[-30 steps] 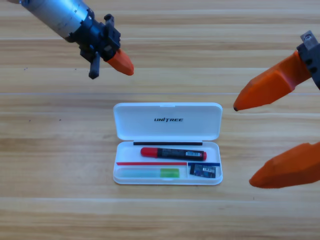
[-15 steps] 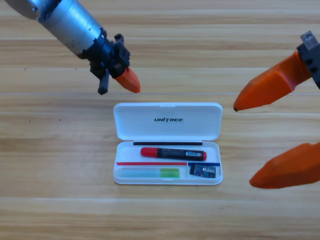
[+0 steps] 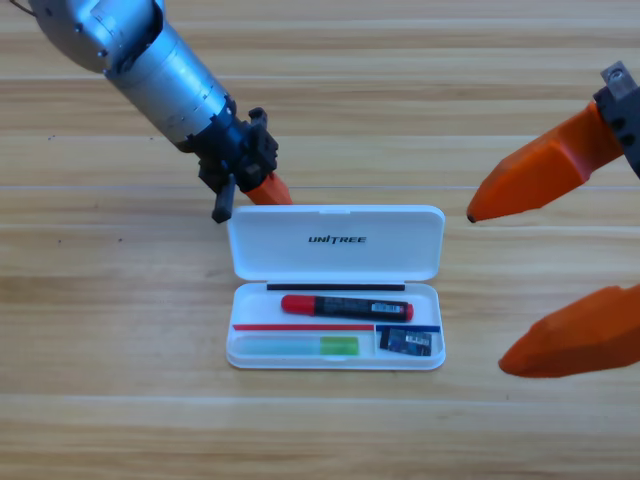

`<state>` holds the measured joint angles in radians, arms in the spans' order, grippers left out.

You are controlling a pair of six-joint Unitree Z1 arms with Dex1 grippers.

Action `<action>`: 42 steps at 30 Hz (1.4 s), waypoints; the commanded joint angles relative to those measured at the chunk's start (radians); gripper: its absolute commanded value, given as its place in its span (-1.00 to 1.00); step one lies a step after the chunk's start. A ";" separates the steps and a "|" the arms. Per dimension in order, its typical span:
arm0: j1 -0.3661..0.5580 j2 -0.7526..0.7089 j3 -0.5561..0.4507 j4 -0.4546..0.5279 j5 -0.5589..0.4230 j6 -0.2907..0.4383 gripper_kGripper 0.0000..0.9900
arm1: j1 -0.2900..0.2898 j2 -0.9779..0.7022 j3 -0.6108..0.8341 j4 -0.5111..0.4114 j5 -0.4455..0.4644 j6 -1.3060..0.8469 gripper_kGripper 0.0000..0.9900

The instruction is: Clean up eraser and pencils

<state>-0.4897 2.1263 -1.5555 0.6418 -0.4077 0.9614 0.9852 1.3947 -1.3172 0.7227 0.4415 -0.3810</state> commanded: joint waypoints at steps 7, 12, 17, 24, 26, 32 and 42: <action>-0.033 -0.002 0.063 -0.011 0.010 -0.032 -1.00 | -0.023 -0.002 0.030 -0.011 0.020 -0.002 0.85; -0.049 -0.040 0.092 -0.011 0.013 -0.047 -1.00 | -0.023 0.001 0.029 -0.011 0.020 -0.002 0.85; -0.069 -0.078 0.107 -0.004 0.021 -0.064 -1.00 | -0.023 0.001 0.029 -0.013 0.023 -0.002 0.85; -0.101 -0.108 0.133 -0.004 0.029 -0.076 -1.00 | -0.023 0.001 0.029 -0.013 0.025 -0.002 0.85; -0.112 -0.111 0.140 -0.004 0.030 -0.084 -1.00 | -0.023 0.001 0.029 -0.011 0.026 -0.002 0.85; -0.130 -0.108 0.163 -0.011 0.033 -0.090 -1.00 | -0.023 0.001 0.029 -0.011 0.031 -0.002 0.85; -0.145 -0.104 0.210 -0.045 0.036 -0.093 -1.00 | -0.023 0.003 0.029 -0.013 0.039 -0.002 0.85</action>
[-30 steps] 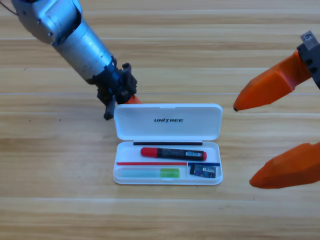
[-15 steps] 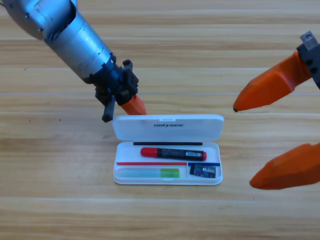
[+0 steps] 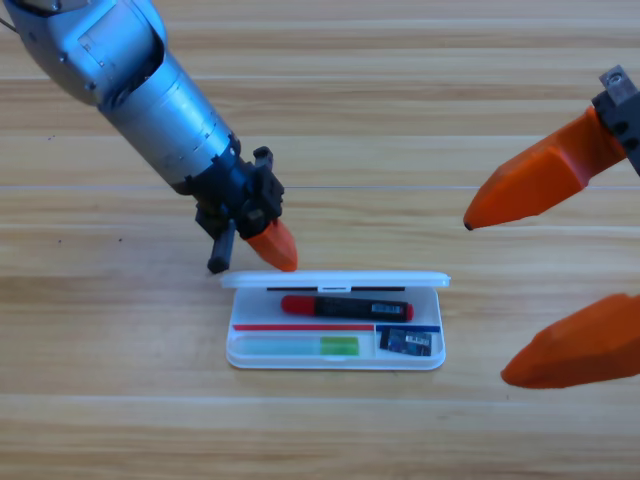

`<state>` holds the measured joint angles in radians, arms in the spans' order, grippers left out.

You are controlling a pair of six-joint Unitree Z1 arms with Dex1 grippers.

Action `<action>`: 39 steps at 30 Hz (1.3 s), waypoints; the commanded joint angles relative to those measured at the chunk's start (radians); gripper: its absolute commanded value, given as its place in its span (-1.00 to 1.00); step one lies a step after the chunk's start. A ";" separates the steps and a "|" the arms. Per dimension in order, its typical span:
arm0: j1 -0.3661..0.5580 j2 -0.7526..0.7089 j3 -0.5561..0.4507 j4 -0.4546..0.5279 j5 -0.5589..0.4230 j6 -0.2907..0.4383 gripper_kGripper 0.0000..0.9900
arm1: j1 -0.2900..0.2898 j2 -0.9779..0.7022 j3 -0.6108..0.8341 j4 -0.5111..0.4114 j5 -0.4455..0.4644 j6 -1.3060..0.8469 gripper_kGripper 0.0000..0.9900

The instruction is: Clean up eraser and pencils

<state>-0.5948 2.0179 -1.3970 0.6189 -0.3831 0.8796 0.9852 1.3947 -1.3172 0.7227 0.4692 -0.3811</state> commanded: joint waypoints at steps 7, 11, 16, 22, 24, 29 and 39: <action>-0.063 0.004 0.098 -0.064 0.012 -0.025 -1.00 | -0.023 0.004 0.030 -0.011 0.012 -0.002 0.85; -0.077 0.007 0.108 -0.079 0.012 -0.030 -1.00 | -0.023 0.004 0.032 -0.011 0.016 -0.002 0.85; -0.091 0.019 0.111 -0.091 0.013 -0.039 -1.00 | -0.023 0.006 0.032 -0.011 0.017 -0.002 0.85; -0.106 0.033 0.136 -0.123 0.013 -0.048 -1.00 | -0.023 0.007 0.032 -0.011 0.020 -0.002 0.85; -0.111 0.035 0.148 -0.140 0.013 -0.054 -1.00 | -0.023 0.009 0.030 -0.011 0.020 -0.002 0.85; -0.117 0.041 0.179 -0.172 0.015 -0.059 -1.00 | -0.023 0.010 0.030 -0.011 0.022 -0.001 0.85; -0.125 0.056 0.213 -0.214 0.018 -0.062 -1.00 | -0.023 0.014 0.029 -0.011 0.025 -0.001 0.85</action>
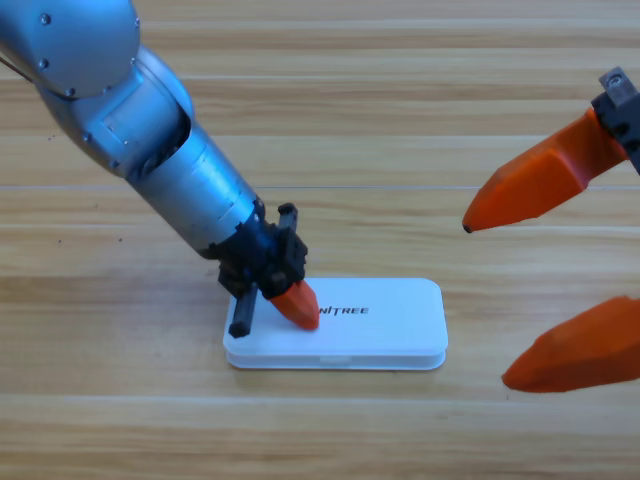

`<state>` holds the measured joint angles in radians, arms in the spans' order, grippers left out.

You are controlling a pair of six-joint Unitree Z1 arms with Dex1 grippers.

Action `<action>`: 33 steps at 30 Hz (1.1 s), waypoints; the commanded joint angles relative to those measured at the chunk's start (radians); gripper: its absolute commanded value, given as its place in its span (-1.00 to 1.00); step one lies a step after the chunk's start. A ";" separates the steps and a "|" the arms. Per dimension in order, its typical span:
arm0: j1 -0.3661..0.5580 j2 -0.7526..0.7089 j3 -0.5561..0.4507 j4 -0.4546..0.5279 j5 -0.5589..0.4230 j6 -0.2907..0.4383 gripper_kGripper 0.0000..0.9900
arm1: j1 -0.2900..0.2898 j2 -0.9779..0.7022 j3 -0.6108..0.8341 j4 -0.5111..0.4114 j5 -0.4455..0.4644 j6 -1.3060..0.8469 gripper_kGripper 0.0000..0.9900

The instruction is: Clean up eraser and pencils

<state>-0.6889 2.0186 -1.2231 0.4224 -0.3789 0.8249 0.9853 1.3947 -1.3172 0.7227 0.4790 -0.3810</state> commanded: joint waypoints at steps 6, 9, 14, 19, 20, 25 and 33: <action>-0.031 0.060 0.053 -0.030 0.014 -0.007 -1.00 | -0.023 0.017 0.029 -0.011 0.016 -0.001 0.85; -0.031 0.028 0.054 -0.028 0.025 -0.007 -1.00 | -0.023 0.018 0.027 -0.011 0.016 -0.001 0.85; -0.031 -0.118 0.045 0.009 0.045 -0.036 0.19 | -0.023 0.023 0.027 -0.011 0.016 -0.001 0.85; -0.027 -0.291 0.070 0.038 0.071 -0.047 1.00 | -0.023 0.027 0.026 -0.011 0.018 -0.001 0.85; -0.027 -0.328 0.079 0.038 0.071 -0.049 1.00 | -0.023 0.027 0.026 -0.011 0.018 -0.001 0.85; -0.027 -0.549 0.109 0.045 0.071 -0.156 1.00 | -0.023 0.029 0.026 -0.011 0.018 -0.001 0.85; -0.212 -0.779 -0.065 0.262 0.064 -0.300 1.00 | -0.023 0.029 0.026 -0.012 0.018 -0.001 0.85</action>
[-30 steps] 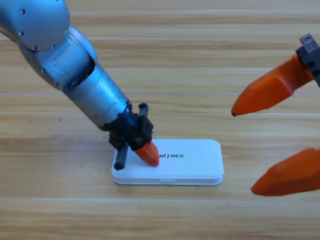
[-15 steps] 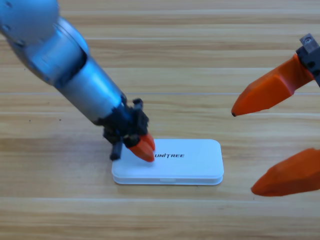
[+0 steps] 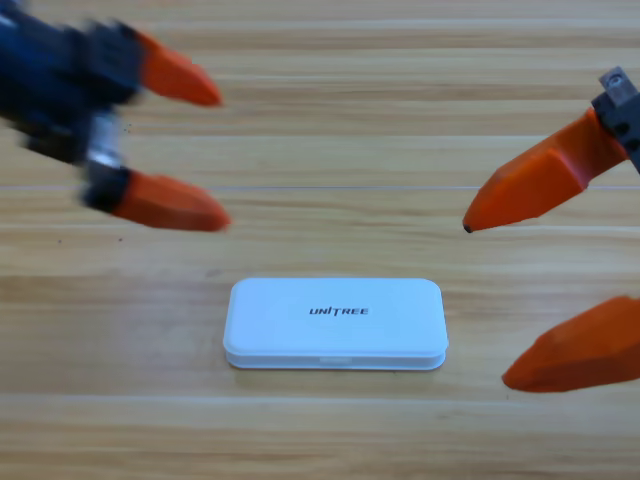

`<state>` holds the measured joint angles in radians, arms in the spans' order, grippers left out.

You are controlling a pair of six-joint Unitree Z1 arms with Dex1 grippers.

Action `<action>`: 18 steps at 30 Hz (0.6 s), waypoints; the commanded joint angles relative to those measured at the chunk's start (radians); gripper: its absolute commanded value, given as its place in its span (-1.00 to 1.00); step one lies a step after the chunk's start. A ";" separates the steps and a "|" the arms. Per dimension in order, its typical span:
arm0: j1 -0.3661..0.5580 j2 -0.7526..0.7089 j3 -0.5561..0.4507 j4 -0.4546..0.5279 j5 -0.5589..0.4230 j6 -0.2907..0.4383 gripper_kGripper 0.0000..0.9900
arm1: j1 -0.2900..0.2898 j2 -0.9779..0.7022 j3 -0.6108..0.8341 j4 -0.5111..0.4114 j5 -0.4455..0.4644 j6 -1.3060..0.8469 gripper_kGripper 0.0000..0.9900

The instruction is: Clean up eraser and pencils

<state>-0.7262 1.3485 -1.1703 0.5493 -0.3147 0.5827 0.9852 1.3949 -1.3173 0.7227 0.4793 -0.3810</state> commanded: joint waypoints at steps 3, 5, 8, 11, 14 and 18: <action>-0.271 -0.127 -0.127 0.153 0.002 -0.081 1.00 | -0.023 0.030 0.026 -0.011 0.018 -0.001 0.85; -0.335 -0.126 -0.118 0.155 0.002 -0.101 1.00 | -0.023 0.030 0.026 -0.011 0.018 -0.001 0.85; -0.386 -0.123 -0.101 0.153 0.000 -0.106 1.00 | -0.023 0.030 0.026 -0.011 0.018 -0.001 0.85; -0.398 -0.108 -0.077 0.146 0.000 -0.106 1.00 | -0.023 0.030 0.026 -0.011 0.018 -0.001 0.85; -0.398 -0.104 -0.040 0.118 0.014 -0.106 1.00 | -0.023 0.030 0.026 -0.011 0.018 -0.001 0.85; -0.400 -0.104 -0.022 0.109 0.029 -0.106 1.00 | -0.023 0.030 0.026 -0.011 0.018 -0.001 0.85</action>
<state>-1.1023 1.2247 -1.2256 0.6751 -0.3054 0.4846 0.9852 1.3950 -1.3173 0.7227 0.4794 -0.3810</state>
